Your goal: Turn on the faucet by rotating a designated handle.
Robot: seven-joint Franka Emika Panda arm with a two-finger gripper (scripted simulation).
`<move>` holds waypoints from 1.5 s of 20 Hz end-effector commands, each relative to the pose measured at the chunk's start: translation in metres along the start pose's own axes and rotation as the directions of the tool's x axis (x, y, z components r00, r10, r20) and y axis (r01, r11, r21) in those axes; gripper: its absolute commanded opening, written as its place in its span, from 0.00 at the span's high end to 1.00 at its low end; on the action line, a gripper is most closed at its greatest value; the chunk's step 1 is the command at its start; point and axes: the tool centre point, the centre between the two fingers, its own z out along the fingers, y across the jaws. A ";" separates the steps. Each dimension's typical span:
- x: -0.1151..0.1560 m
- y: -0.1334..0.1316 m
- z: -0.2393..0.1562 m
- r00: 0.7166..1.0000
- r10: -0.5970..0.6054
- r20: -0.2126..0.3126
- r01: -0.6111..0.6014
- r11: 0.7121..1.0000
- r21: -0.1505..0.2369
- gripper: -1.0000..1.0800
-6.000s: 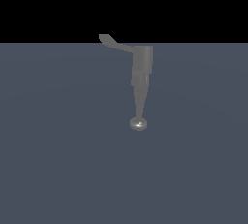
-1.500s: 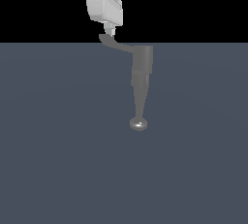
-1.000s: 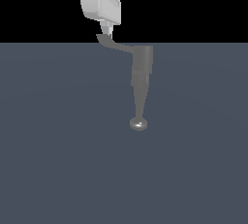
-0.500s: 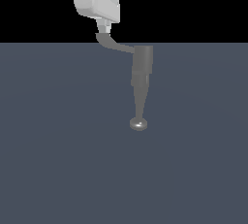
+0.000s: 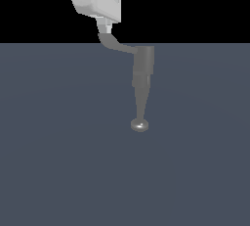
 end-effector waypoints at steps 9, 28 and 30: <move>0.030 0.029 0.001 1.000 0.005 -0.003 -0.005 1.000 -0.007 1.00; 0.095 0.051 0.000 1.000 0.001 -0.002 -0.001 1.000 -0.006 1.00; 0.107 0.051 0.001 1.000 0.002 -0.003 -0.002 1.000 -0.007 1.00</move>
